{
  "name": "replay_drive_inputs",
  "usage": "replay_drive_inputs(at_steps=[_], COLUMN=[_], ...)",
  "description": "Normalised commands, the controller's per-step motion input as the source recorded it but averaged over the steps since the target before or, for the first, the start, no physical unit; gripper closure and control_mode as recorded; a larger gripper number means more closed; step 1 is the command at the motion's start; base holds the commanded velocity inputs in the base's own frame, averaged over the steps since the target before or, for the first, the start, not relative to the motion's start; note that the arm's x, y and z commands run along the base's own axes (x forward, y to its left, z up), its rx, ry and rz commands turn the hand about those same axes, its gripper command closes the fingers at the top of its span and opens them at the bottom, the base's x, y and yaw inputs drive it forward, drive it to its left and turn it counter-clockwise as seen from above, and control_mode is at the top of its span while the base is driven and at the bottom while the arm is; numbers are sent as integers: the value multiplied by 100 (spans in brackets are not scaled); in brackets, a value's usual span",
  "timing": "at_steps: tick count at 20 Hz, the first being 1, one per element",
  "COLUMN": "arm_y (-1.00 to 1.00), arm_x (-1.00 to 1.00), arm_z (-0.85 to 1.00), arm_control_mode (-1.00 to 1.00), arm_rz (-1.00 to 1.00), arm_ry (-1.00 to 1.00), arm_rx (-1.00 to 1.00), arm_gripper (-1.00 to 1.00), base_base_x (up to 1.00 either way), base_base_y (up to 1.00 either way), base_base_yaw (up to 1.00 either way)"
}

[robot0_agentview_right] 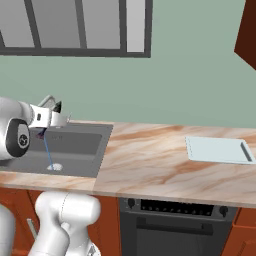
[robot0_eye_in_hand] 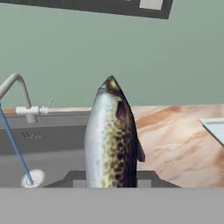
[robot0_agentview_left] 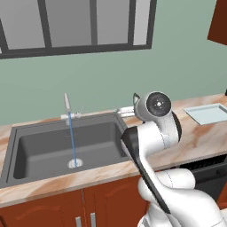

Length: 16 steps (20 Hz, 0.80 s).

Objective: Take the fish out of the fridge, briefly rinse it in the sink, and place it on the tray next to the sink.

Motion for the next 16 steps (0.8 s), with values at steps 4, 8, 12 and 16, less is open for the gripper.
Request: replay_drive_inputs(at_steps=[4, 8, 12, 16], arm_y=[-8, -77, -50, 0], arm_x=[-6, -47, -33, 0], arm_z=[0, 0, 0, 0], arm_control_mode=[-100, -100, 100, 100], arm_rz=[0, 0, -3, 0], arm_ry=[0, 0, 0, 0], arm_rx=[0, 4, 3, 0], arm_gripper=[100, 100, 100, 100], base_base_x=[0, 0, -16, -8], base_base_y=[0, 0, -50, -100], base_base_yaw=[0, 0, -5, -12])
